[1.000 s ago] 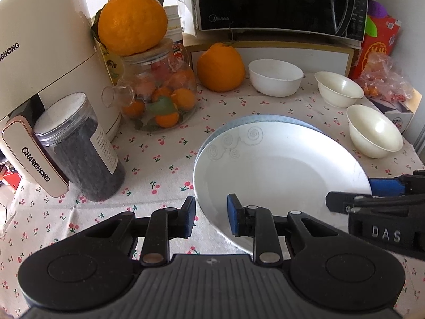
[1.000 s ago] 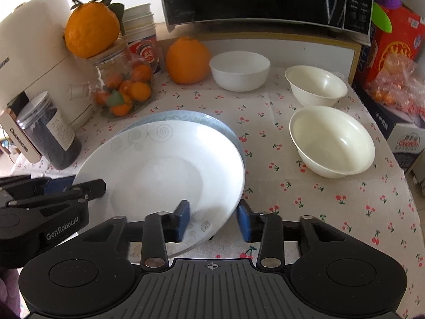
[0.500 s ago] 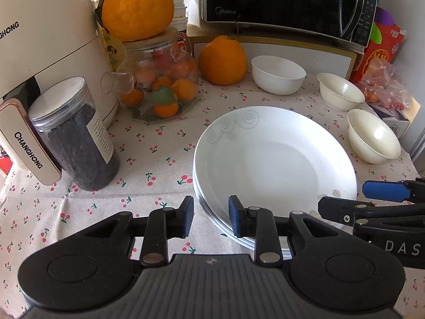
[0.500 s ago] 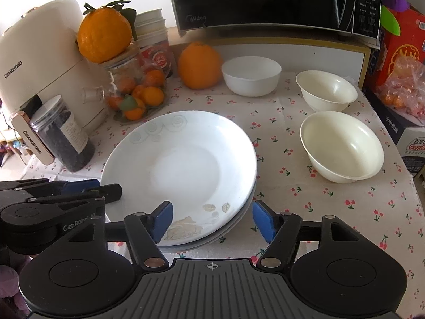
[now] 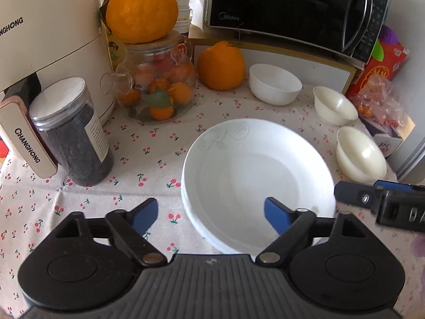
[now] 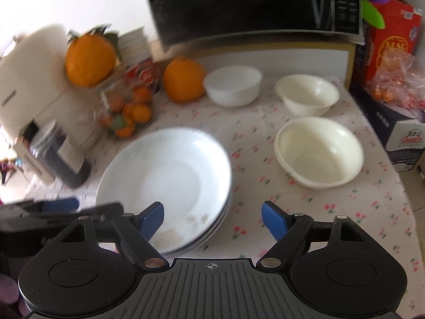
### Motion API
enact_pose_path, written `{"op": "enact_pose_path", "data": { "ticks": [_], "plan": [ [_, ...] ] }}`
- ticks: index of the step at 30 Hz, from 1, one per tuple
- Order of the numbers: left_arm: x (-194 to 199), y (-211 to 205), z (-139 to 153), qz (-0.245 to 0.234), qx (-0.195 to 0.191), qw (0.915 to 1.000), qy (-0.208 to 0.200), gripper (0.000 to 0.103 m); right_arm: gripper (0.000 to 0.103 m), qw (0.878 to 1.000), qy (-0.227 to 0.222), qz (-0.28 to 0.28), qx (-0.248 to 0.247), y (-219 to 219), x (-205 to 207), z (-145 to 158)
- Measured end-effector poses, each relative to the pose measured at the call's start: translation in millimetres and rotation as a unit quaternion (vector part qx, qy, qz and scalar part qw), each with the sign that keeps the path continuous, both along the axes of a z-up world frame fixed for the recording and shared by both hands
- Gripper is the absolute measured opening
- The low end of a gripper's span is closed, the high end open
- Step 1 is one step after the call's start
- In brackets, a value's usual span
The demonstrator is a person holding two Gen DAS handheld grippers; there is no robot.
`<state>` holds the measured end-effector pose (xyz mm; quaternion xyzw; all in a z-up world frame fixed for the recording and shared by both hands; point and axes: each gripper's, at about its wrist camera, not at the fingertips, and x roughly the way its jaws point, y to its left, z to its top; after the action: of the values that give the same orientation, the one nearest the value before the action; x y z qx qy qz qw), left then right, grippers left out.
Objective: Organize plates and bowls
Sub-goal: 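Move both grippers to the rim of the small white bowl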
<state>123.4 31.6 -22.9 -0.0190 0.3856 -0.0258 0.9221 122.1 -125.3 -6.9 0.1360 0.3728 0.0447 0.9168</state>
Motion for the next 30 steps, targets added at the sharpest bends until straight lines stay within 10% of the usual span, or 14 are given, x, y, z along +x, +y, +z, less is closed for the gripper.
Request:
{"op": "enact_pose_path", "data": {
  "ticks": [15, 30],
  "plan": [
    [65, -26, 40, 0.015, -0.007, 0.9998, -0.015, 0.102, 0.091, 0.998, -0.029, -0.012, 0.046, -56, 84, 44],
    [165, -30, 25, 0.008, -0.092, 0.9951, -0.035, 0.098, 0.092, 0.973, -0.049, 0.011, 0.223, -111, 179, 10]
  ]
}}
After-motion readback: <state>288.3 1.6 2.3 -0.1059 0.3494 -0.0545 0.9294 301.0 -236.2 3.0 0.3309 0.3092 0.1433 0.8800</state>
